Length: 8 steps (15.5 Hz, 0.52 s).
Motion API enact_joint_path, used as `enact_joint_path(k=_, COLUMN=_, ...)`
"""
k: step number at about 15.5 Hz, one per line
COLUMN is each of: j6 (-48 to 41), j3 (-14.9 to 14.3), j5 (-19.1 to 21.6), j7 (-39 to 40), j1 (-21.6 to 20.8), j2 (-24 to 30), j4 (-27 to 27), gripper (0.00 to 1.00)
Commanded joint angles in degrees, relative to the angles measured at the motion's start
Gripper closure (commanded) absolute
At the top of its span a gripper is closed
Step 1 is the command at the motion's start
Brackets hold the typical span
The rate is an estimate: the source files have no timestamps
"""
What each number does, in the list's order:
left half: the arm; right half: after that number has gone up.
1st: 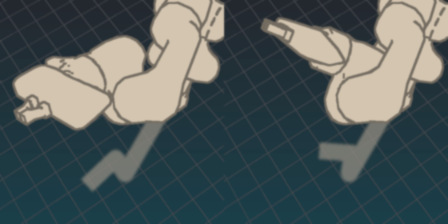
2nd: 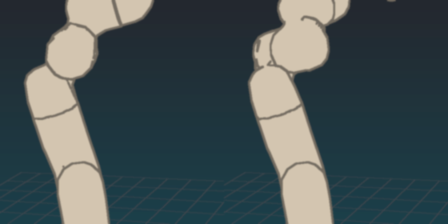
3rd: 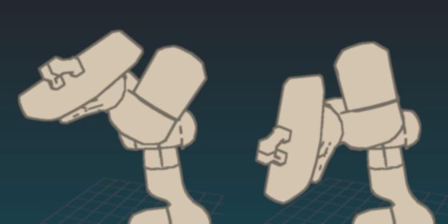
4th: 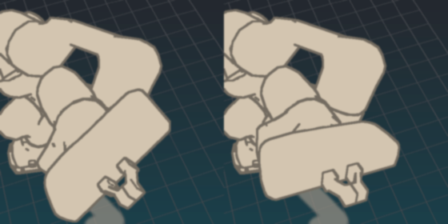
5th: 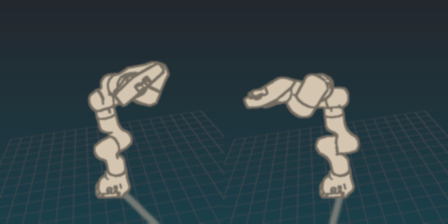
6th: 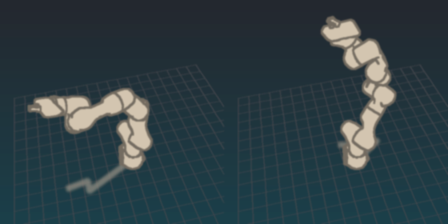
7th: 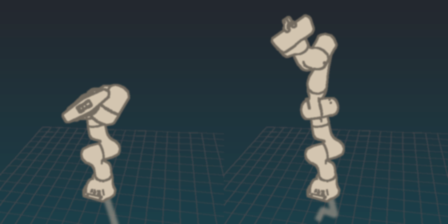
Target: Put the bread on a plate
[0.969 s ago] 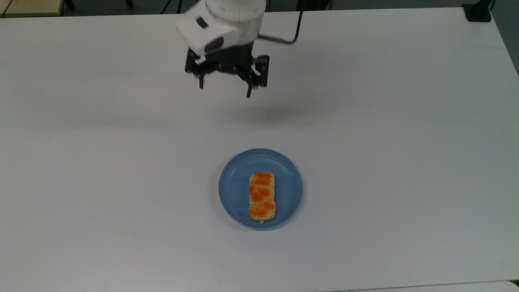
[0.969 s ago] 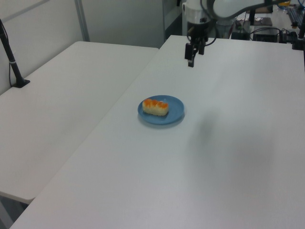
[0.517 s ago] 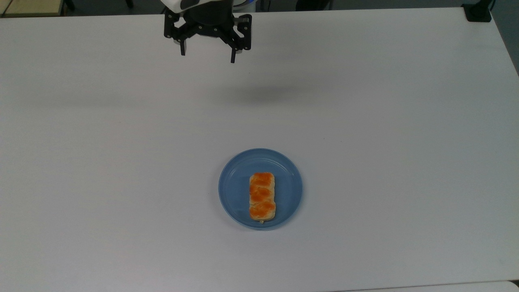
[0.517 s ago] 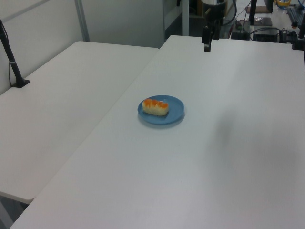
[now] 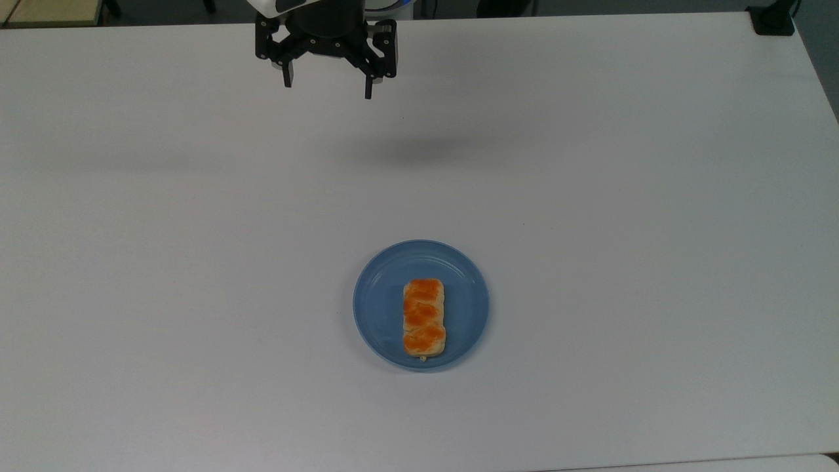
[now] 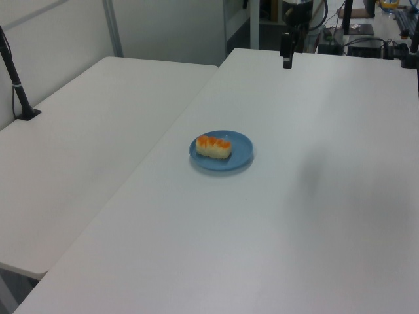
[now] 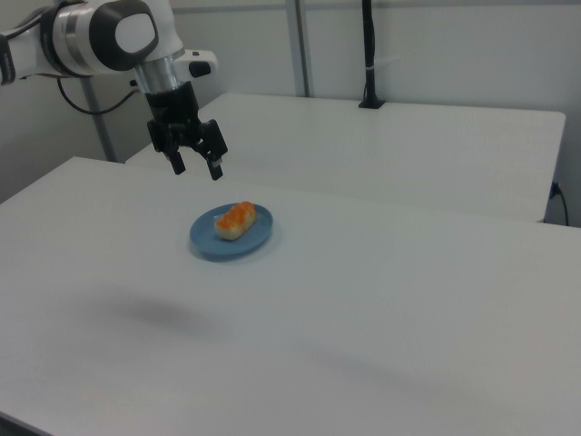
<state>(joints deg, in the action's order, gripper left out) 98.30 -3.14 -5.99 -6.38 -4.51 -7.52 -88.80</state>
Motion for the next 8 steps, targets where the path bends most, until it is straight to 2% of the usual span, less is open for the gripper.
enact_joint_path(k=1, j6=-0.39, j3=0.06, j5=1.33, j7=1.63, j1=-0.06, j2=1.99, j4=-2.17, gripper=0.0)
enact_joint_path(k=8, j6=-1.36, j3=0.06, j5=1.33, j7=1.98, j1=-0.15, j2=1.99, j4=-2.17, gripper=0.0)
